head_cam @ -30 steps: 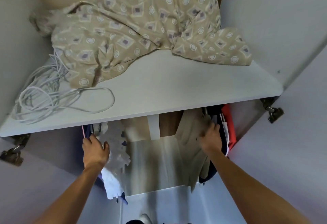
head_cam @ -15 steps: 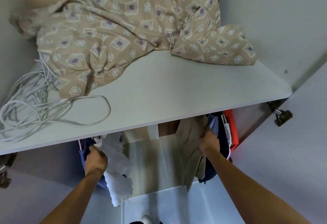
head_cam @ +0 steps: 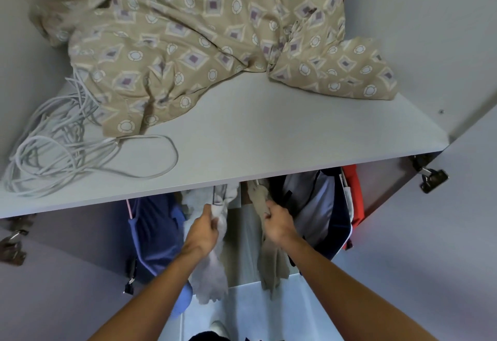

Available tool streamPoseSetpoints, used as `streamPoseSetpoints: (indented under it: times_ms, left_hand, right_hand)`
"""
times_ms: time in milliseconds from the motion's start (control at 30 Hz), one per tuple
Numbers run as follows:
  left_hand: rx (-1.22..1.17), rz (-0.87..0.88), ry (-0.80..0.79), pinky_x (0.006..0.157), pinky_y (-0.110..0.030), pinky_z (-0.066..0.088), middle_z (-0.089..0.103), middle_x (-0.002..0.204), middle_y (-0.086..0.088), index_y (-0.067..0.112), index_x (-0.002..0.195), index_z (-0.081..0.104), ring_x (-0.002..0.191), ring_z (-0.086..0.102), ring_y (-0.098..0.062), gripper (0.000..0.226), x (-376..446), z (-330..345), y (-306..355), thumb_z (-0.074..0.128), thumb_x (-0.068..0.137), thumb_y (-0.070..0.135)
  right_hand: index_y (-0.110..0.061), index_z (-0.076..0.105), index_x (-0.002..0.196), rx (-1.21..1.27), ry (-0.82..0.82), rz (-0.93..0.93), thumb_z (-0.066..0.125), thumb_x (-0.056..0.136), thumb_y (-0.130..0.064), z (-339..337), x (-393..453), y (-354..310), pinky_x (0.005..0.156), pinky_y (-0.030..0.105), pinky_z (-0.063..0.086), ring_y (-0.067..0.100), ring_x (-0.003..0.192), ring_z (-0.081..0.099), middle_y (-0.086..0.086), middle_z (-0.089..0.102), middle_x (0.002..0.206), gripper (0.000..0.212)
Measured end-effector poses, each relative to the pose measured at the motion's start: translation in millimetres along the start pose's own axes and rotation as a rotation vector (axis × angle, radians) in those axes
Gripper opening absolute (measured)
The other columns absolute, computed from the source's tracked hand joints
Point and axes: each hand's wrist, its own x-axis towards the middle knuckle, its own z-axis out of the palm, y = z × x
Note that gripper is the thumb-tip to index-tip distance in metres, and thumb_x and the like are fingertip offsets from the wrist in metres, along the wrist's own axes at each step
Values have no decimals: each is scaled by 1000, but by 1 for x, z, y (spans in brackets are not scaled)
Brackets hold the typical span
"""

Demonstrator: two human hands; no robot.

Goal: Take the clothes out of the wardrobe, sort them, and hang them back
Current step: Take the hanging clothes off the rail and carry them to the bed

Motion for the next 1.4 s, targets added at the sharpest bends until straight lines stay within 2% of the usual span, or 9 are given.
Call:
streamPoseSetpoints:
  times_ms: [133,267,433,733,833,933,1067,1167,1400]
  left_hand:
    - [-187,-55,-80,77,-36,50,63,91,-3,19,119,47,87,64,-25,12,-5,-3,20,48,108,18]
    - [-403,-90,-90,90,-46,59,74,102,-1,23,123,55,95,72,-22,24,-3,-6,9,58,105,38]
    - [-498,-41,-62,78,-28,51,70,98,-12,13,113,58,89,66,-20,31,-12,-11,21,60,105,42]
    - [-520,38,15,72,-4,43,69,104,9,20,122,62,96,62,1,20,-30,-17,47,57,107,33]
    - [-596,39,75,89,-18,49,73,113,4,16,127,65,109,67,-12,31,-37,-18,53,60,105,37]
    - [-615,38,132,107,-40,51,72,123,-1,18,132,62,118,66,-19,43,-41,-23,63,60,103,48]
    - [-587,99,176,93,-33,54,71,112,-6,18,124,59,104,68,-16,36,-61,-23,80,57,104,49]
    - [-546,80,220,93,-39,54,67,109,-15,15,119,59,99,66,-20,43,-90,-4,76,54,104,55]
    - [-606,44,379,79,-23,52,67,87,6,25,97,62,81,61,-4,19,-201,40,55,53,109,38]
  right_hand:
    - [-14,58,117,-2,-40,29,43,96,-9,-5,-4,-14,93,40,52,41,111,63,20,66,119,26]
    - [-10,55,119,105,-65,135,47,97,-18,-8,4,-18,90,37,50,38,110,62,17,64,117,24]
    - [-22,41,77,264,34,65,54,106,-37,0,5,-22,66,30,40,25,79,59,4,58,85,34]
    - [-4,48,76,502,154,-122,57,105,-37,-5,-35,-22,58,32,35,9,57,38,-1,41,64,45]
    - [-17,47,72,503,144,-172,56,106,-34,-10,-59,-23,53,22,31,3,50,35,-10,38,60,39]
    - [-8,51,80,511,116,-249,55,106,-38,-15,-75,-18,55,29,32,6,55,35,-4,40,64,39]
    - [-13,43,74,568,115,-317,56,107,-29,-26,-94,-5,56,27,29,5,56,31,-5,35,63,39]
    - [-4,50,80,585,107,-337,54,105,-39,-24,-104,19,58,39,35,9,59,37,4,40,63,43]
    - [-18,38,69,527,-25,-353,55,107,-32,-18,-143,61,57,31,30,7,56,31,-6,33,61,44]
